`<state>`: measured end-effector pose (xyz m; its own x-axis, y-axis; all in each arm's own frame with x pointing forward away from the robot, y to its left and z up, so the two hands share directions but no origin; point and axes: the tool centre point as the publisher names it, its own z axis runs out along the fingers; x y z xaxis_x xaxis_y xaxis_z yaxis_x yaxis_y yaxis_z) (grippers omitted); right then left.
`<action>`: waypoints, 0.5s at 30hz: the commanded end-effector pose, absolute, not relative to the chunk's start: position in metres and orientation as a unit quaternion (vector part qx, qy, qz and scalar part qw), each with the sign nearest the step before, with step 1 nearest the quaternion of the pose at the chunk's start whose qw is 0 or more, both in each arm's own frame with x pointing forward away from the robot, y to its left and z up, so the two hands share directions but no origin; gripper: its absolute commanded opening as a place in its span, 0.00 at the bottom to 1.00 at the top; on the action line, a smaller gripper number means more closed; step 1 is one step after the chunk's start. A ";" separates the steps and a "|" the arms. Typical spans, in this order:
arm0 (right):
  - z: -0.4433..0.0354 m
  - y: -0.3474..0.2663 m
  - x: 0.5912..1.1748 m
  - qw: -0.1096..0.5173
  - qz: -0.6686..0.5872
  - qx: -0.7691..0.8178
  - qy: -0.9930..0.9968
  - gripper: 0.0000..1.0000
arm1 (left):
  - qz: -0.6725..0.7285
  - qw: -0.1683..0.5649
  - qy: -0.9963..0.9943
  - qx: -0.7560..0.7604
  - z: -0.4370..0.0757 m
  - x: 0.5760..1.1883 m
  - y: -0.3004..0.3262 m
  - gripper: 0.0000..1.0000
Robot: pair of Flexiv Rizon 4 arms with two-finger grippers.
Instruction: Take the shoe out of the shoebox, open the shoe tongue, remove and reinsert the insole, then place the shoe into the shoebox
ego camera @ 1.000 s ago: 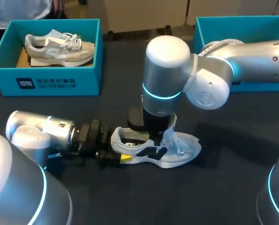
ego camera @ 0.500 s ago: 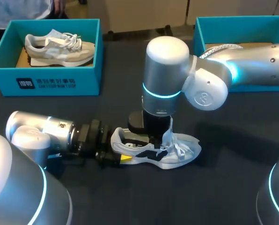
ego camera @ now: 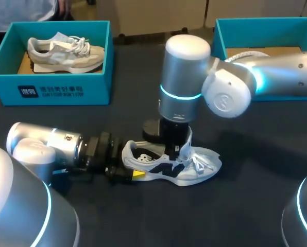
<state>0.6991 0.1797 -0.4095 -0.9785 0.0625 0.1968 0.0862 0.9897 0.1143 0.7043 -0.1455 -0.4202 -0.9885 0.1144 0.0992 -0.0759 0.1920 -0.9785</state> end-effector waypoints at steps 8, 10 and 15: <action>-0.369 0.158 0.688 0.027 -0.148 -0.009 -0.989 0.00 | 0.635 0.074 -0.769 -0.012 -0.420 0.706 -0.146 0.00; -0.366 0.160 0.692 0.023 -0.154 0.004 -0.988 0.00 | 0.635 0.074 -0.769 -0.012 -0.420 0.706 -0.146 0.00; -0.364 0.164 0.698 0.023 -0.179 0.032 -0.983 0.00 | 0.635 0.074 -0.769 -0.012 -0.420 0.706 -0.146 0.00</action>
